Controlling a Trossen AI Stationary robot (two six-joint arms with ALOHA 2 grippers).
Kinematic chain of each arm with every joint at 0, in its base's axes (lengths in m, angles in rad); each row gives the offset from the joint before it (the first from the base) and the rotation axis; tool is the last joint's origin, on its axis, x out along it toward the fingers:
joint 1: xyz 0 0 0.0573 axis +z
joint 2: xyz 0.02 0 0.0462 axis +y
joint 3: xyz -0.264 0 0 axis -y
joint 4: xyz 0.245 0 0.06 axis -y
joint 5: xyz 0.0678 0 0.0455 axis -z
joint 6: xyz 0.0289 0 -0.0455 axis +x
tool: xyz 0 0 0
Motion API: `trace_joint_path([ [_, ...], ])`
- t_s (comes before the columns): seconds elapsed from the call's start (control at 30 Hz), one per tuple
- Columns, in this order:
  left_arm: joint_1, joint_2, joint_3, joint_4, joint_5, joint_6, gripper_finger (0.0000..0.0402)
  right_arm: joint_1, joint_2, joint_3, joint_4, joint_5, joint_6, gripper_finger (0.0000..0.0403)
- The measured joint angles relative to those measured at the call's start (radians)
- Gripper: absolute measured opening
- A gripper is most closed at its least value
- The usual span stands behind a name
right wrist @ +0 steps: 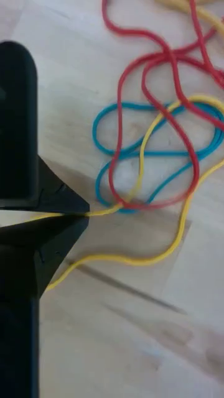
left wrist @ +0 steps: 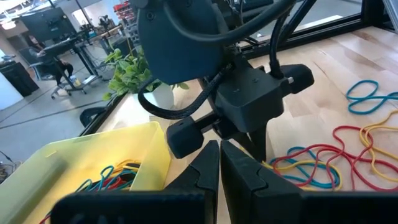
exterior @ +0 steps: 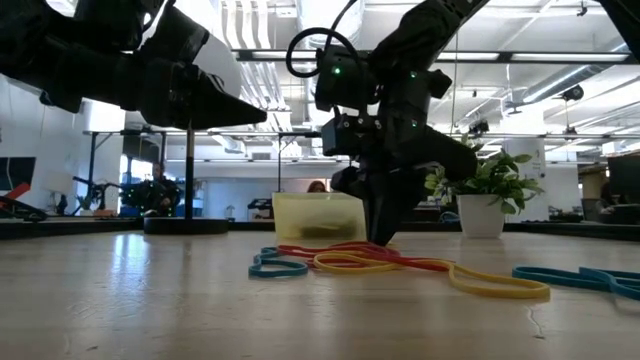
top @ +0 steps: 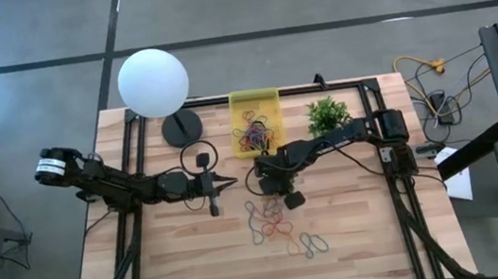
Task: Pick and place rubber bands into bin
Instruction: Put the yellow rubber band into the yellow bin
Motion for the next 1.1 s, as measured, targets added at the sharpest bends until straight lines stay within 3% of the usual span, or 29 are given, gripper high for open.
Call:
trace_joint_path([
  [0.53, 0.000, 0.000, 0.000, 0.000, 0.000, 0.000, 0.0000, 0.008, -0.163, -0.012, -0.018, 0.068, 0.007, 0.0008],
  [1.1, 0.000, 0.000, 0.000, 0.001, 0.000, 0.000, 0.0000, 0.072, -0.372, -0.008, -0.024, 0.261, 0.005, 0.0008],
])
